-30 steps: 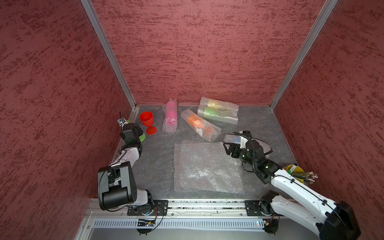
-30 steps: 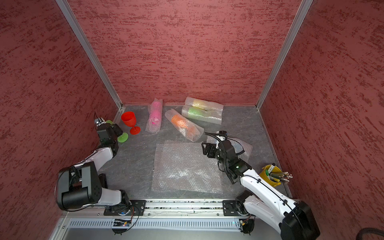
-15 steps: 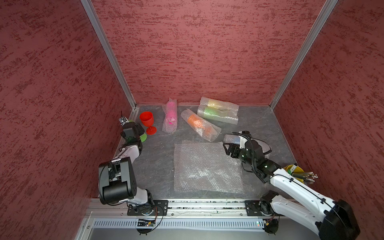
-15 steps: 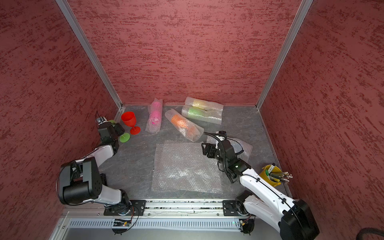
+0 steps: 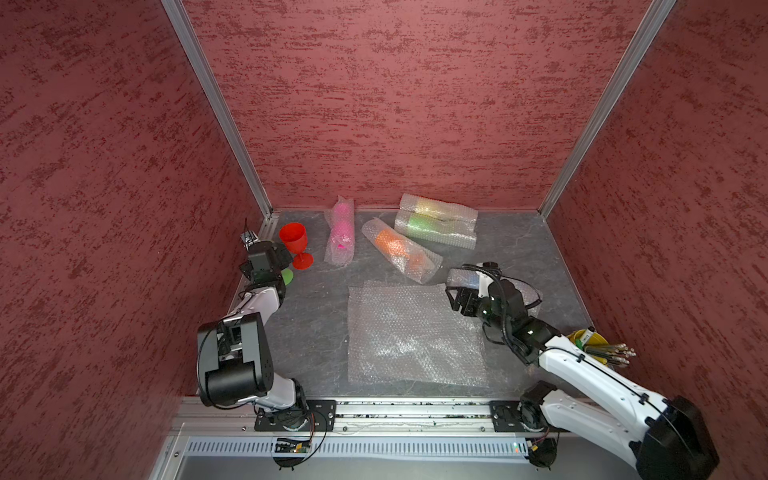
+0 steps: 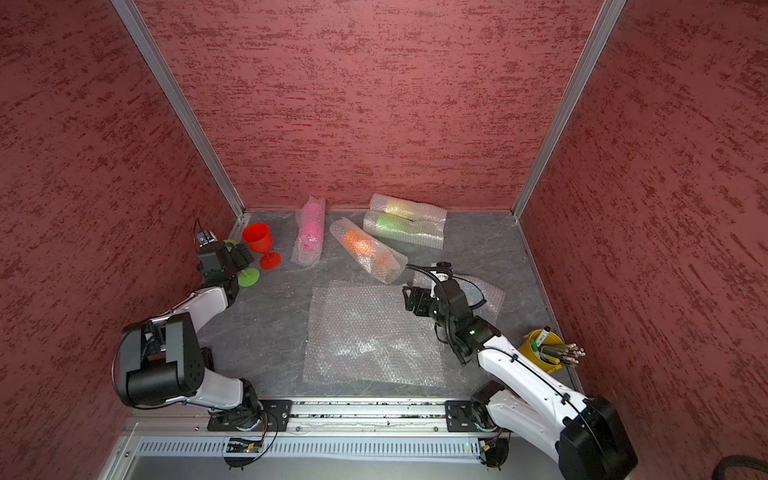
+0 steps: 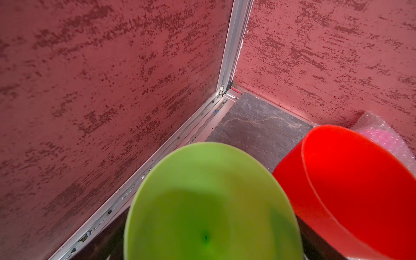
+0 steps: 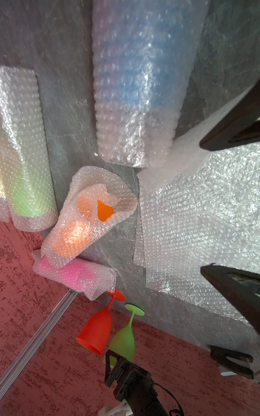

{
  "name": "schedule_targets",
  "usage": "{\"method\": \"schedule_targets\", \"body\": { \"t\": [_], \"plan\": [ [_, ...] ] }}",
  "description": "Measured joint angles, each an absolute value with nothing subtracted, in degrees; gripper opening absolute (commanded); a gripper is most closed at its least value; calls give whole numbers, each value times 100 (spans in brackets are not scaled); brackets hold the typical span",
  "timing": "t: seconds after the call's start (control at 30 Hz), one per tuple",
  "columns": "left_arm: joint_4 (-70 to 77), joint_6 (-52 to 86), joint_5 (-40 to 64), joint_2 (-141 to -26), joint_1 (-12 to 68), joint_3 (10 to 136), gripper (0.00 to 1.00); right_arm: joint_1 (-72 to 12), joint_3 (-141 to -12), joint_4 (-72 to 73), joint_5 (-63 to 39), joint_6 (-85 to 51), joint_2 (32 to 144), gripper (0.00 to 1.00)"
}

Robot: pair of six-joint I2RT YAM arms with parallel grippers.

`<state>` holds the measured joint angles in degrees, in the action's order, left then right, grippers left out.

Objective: Unpack wine glasses from bubble wrap
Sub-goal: Place the wine glass at the center of the board.

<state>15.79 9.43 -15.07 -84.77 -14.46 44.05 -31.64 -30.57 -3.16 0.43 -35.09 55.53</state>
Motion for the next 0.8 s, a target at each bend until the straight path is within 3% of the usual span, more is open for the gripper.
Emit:
{"method": "schedule_targets", "body": {
  "t": [0.23,0.8],
  "plan": [
    [1098,1074,-1780,-8263,-1378,4672,98,-3164,-3057,-314,45,-3509,5553,82],
    [-377,1177,-3795,-7203,-478,5745,100,-3164,-3188,-556,176,-3417,5537,82]
  ]
}}
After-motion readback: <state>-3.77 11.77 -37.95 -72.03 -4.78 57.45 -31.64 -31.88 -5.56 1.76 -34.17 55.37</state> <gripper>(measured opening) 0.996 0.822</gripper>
